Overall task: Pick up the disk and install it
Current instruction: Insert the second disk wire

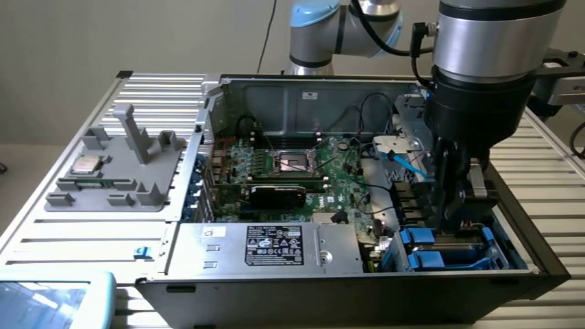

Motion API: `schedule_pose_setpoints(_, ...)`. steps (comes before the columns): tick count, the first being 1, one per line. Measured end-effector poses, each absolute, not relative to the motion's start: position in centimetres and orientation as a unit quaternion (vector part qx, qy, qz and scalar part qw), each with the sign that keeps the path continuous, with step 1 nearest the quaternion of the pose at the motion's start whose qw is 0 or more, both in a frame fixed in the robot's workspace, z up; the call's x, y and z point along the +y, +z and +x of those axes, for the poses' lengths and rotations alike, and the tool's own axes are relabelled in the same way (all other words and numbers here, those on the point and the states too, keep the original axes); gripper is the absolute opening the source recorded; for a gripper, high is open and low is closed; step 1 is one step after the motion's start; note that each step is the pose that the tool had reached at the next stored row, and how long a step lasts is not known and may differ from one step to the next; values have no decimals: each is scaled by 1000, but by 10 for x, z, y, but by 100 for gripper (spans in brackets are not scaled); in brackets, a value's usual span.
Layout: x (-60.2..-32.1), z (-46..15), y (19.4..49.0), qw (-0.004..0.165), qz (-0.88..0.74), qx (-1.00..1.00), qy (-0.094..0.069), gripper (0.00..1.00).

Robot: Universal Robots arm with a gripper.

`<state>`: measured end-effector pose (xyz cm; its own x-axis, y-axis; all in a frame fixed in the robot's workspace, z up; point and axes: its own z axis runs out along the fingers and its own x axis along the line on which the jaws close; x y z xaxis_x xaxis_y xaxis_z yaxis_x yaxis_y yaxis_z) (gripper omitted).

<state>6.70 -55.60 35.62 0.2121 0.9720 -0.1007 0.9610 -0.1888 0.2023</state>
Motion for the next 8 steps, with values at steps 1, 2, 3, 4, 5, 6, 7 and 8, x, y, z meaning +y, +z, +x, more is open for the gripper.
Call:
schedule_pose_setpoints(1,-556,68,356,111,770,628,25,42)
schedule_pose_setpoints(2,-556,68,356,110,770,628,26,42)
schedule_pose_setpoints(3,-556,68,356,110,769,629,26,40)
schedule_pose_setpoints(4,-556,69,356,109,769,629,27,32)
schedule_pose_setpoints(5,-556,69,356,109,769,630,27,32)
schedule_pose_setpoints(6,-556,69,356,109,769,630,27,32)
schedule_pose_setpoints(7,-556,69,356,108,768,630,27,32)
schedule_pose_setpoints(8,-556,69,356,108,768,631,28,32)
